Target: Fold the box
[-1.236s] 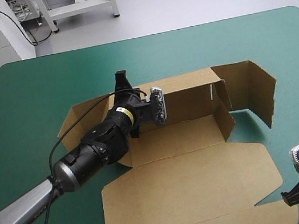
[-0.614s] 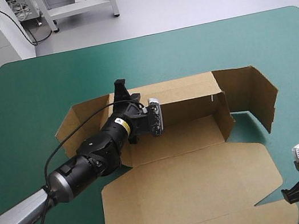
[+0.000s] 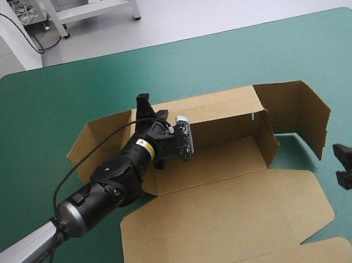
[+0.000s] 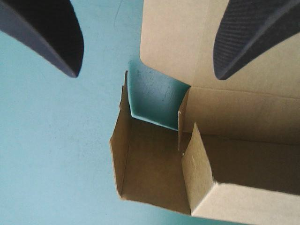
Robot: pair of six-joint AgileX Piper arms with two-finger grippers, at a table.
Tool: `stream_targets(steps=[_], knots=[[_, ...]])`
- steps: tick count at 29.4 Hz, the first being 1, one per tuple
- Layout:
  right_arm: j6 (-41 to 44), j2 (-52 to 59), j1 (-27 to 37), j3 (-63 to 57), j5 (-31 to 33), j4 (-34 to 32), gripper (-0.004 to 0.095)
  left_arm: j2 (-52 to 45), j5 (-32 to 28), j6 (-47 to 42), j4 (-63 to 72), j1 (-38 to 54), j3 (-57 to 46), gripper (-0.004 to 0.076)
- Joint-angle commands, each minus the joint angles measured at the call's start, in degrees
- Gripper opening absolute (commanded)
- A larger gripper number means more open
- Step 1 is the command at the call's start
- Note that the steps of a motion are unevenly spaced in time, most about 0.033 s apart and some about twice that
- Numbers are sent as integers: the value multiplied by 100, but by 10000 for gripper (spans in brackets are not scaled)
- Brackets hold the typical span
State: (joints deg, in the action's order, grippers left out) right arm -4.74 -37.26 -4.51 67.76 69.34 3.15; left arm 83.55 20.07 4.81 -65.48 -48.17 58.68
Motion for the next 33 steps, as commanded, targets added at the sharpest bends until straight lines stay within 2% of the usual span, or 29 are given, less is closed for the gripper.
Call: stream_targets(steps=[1,9,13,19,24,33], knots=[[35,-769,44,764,-432,-13,712,6,-664,-50,361,-92,13,-8],[194,-2498,44,1906,-766,2,712,6,-798,-50,347,-92,-264,-8],[233,-3408,44,2617,-740,15,712,6,-844,-50,341,-92,-276,-8],[233,-4890,44,3780,-466,168,712,6,-844,-50,341,-92,-276,-8],[233,-5997,98,4643,102,227,712,6,-823,-50,341,-92,-276,-8],[182,-6754,624,4736,235,824,712,6,-801,-50,357,-92,-276,-8]])
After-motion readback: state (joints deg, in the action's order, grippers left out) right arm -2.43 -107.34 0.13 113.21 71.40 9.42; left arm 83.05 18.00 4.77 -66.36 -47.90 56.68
